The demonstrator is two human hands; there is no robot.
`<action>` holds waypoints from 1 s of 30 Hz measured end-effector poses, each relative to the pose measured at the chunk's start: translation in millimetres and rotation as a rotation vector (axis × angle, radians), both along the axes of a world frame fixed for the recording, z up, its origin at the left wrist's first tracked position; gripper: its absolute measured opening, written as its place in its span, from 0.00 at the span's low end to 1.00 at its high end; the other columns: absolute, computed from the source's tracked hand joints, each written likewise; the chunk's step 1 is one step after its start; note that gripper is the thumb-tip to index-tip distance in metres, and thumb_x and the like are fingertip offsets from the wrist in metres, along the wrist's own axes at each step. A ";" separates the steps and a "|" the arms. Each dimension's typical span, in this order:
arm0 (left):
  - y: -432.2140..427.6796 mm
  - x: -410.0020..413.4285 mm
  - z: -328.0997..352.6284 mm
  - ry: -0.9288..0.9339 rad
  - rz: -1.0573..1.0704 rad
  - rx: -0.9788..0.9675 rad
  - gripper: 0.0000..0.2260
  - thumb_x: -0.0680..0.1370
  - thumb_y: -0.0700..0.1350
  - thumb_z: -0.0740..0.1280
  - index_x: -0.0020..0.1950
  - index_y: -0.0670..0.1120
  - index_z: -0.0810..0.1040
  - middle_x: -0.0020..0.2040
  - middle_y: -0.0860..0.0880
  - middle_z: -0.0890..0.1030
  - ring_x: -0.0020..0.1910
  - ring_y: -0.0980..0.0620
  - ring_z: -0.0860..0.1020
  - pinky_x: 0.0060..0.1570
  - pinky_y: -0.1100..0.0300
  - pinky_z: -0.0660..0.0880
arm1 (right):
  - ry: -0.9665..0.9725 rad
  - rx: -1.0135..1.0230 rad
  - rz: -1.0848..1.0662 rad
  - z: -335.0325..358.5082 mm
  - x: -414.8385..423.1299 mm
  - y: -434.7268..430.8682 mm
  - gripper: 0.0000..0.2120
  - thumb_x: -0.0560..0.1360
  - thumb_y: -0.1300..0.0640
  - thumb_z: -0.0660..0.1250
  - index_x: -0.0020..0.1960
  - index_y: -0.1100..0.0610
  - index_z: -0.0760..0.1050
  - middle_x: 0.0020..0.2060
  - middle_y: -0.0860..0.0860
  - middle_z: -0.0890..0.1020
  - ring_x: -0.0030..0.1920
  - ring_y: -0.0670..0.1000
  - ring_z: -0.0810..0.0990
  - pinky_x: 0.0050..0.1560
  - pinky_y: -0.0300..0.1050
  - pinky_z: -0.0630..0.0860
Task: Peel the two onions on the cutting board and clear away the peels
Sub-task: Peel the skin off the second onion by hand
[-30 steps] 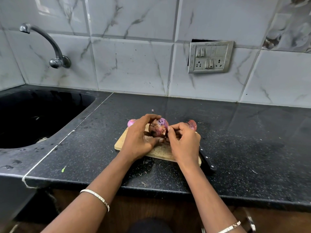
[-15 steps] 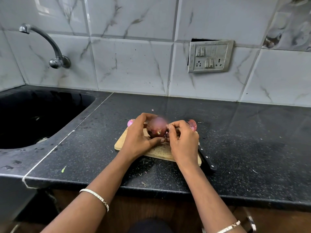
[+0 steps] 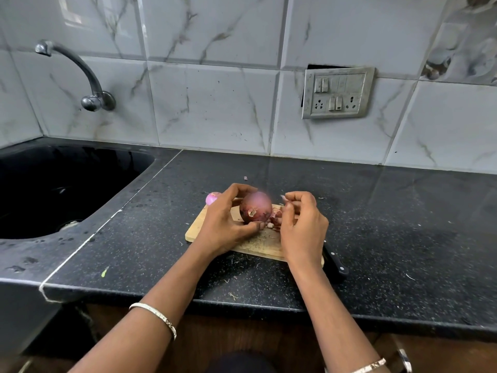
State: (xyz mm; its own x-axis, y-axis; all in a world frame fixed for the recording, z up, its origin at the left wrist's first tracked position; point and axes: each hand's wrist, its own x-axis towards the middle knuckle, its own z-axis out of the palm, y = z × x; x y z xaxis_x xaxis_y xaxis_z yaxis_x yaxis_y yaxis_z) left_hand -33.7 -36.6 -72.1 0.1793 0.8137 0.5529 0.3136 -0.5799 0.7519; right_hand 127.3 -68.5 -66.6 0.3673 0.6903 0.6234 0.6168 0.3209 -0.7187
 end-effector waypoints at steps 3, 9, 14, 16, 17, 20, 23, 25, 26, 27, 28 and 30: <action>-1.0 -0.2 1.1 -0.005 0.003 0.000 0.28 0.68 0.43 0.82 0.65 0.51 0.76 0.60 0.59 0.80 0.61 0.61 0.77 0.61 0.52 0.79 | -0.055 -0.014 0.028 4.2 -0.5 -4.9 0.15 0.74 0.65 0.68 0.59 0.55 0.81 0.59 0.48 0.80 0.55 0.48 0.81 0.57 0.26 0.71; -2.4 -0.4 0.8 -0.020 -0.021 0.000 0.26 0.68 0.37 0.78 0.64 0.50 0.77 0.59 0.60 0.81 0.62 0.61 0.78 0.57 0.46 0.82 | -0.058 0.031 0.132 7.7 -6.8 -7.0 0.11 0.76 0.52 0.74 0.57 0.54 0.85 0.51 0.47 0.86 0.50 0.43 0.84 0.55 0.39 0.79; -2.9 -0.8 1.0 -0.039 -0.033 -0.022 0.27 0.68 0.35 0.79 0.63 0.50 0.77 0.60 0.59 0.81 0.63 0.59 0.78 0.55 0.47 0.82 | -0.043 0.039 0.165 7.3 -3.2 -6.1 0.11 0.75 0.56 0.76 0.56 0.58 0.86 0.48 0.50 0.88 0.45 0.32 0.80 0.48 0.21 0.71; -3.7 -0.7 0.8 -0.041 -0.033 -0.023 0.27 0.67 0.35 0.79 0.63 0.50 0.77 0.59 0.60 0.81 0.62 0.59 0.78 0.54 0.47 0.83 | -0.052 0.056 0.177 6.2 -2.1 -5.8 0.10 0.75 0.59 0.75 0.55 0.59 0.85 0.48 0.51 0.87 0.44 0.29 0.78 0.48 0.21 0.71; -3.9 -0.8 0.8 -0.042 -0.033 -0.022 0.27 0.67 0.35 0.78 0.63 0.50 0.77 0.59 0.60 0.81 0.62 0.59 0.78 0.53 0.47 0.83 | -0.059 0.068 0.180 5.7 -1.5 -5.7 0.09 0.75 0.60 0.75 0.55 0.59 0.85 0.48 0.52 0.87 0.43 0.28 0.78 0.48 0.21 0.71; -4.7 -0.6 1.5 -0.042 -0.034 -0.010 0.27 0.67 0.34 0.78 0.62 0.49 0.78 0.59 0.59 0.81 0.62 0.59 0.78 0.51 0.49 0.84 | -0.119 0.097 0.169 4.8 -1.1 -5.9 0.09 0.75 0.61 0.75 0.55 0.60 0.85 0.45 0.53 0.88 0.44 0.32 0.78 0.44 0.20 0.70; -5.3 0.2 1.2 -0.043 -0.040 -0.004 0.26 0.66 0.32 0.77 0.62 0.49 0.78 0.59 0.58 0.81 0.62 0.58 0.78 0.48 0.51 0.84 | -0.184 0.099 0.155 4.1 -0.8 -6.3 0.08 0.76 0.60 0.74 0.55 0.59 0.85 0.40 0.52 0.88 0.35 0.38 0.79 0.36 0.26 0.71; -5.9 0.2 0.9 -0.043 -0.045 -0.007 0.27 0.66 0.32 0.77 0.62 0.49 0.79 0.59 0.58 0.82 0.62 0.57 0.78 0.47 0.52 0.85 | -0.198 0.094 0.148 3.4 -0.1 -5.9 0.07 0.77 0.60 0.73 0.53 0.59 0.86 0.37 0.52 0.87 0.31 0.43 0.79 0.33 0.37 0.75; -5.9 0.0 1.0 -0.036 -0.045 -0.004 0.27 0.66 0.33 0.77 0.62 0.50 0.79 0.59 0.58 0.82 0.62 0.57 0.78 0.48 0.52 0.84 | -0.206 0.088 0.141 3.0 0.4 -5.5 0.06 0.77 0.60 0.72 0.52 0.60 0.86 0.35 0.52 0.86 0.30 0.46 0.79 0.33 0.44 0.76; -5.4 -0.2 0.9 -0.026 -0.041 0.002 0.27 0.66 0.34 0.78 0.61 0.51 0.79 0.59 0.58 0.82 0.62 0.57 0.78 0.50 0.52 0.84 | -0.217 0.083 0.132 2.4 0.8 -4.6 0.05 0.77 0.61 0.72 0.49 0.61 0.86 0.33 0.53 0.86 0.29 0.48 0.79 0.32 0.50 0.76; -5.0 -0.2 0.9 -0.018 -0.039 0.007 0.27 0.65 0.34 0.78 0.61 0.51 0.79 0.58 0.59 0.82 0.62 0.57 0.78 0.51 0.51 0.84 | -0.227 0.079 0.122 2.0 1.1 -3.9 0.05 0.77 0.61 0.71 0.46 0.61 0.86 0.31 0.53 0.85 0.29 0.50 0.80 0.32 0.51 0.76; -5.0 -0.6 1.3 -0.025 -0.039 -0.002 0.27 0.66 0.34 0.79 0.61 0.51 0.79 0.58 0.59 0.82 0.62 0.57 0.78 0.51 0.52 0.84 | -0.232 0.077 0.111 1.3 1.3 -2.1 0.06 0.76 0.62 0.71 0.43 0.62 0.85 0.31 0.54 0.84 0.31 0.54 0.82 0.32 0.53 0.78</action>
State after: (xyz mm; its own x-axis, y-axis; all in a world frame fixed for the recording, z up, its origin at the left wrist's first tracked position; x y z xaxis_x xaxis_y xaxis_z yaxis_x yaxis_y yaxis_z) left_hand -34.3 -41.6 -70.8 0.1976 0.8074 0.5560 0.2721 -0.5900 0.7602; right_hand 128.6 -70.6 -65.3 0.1334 0.6654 0.7345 0.7200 0.4442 -0.5332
